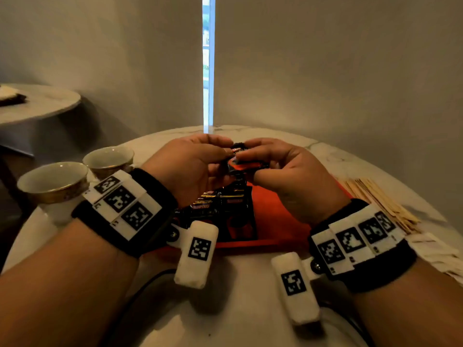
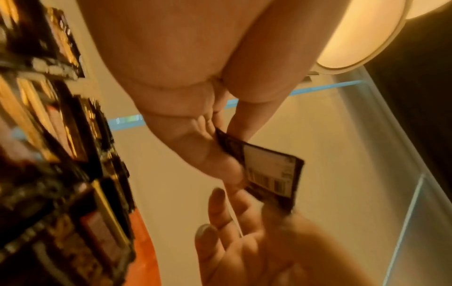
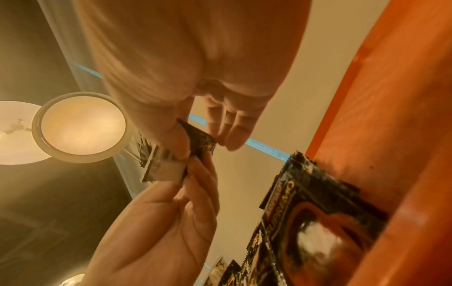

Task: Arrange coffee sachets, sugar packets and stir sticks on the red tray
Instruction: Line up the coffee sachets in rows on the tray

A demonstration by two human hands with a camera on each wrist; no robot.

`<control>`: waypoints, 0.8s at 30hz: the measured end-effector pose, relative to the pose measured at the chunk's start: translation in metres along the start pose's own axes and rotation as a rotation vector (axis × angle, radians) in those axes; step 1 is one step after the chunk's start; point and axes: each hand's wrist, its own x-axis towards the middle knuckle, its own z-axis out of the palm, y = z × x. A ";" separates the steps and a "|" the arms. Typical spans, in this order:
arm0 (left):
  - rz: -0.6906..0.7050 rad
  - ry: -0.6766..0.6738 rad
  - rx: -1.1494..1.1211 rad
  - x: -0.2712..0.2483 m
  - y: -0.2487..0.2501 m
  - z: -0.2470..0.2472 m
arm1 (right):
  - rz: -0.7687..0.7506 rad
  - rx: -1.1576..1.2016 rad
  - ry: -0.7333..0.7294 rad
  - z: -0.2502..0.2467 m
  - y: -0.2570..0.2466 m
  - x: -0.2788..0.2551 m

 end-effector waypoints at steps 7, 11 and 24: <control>0.036 -0.031 0.147 -0.009 0.000 -0.019 | 0.174 0.167 0.065 0.003 0.007 0.005; 0.051 -0.042 0.211 -0.010 -0.002 -0.023 | 0.153 0.069 0.048 0.017 0.007 -0.004; -0.002 -0.032 0.314 -0.011 0.000 -0.030 | 0.224 -0.095 0.121 0.019 0.011 -0.005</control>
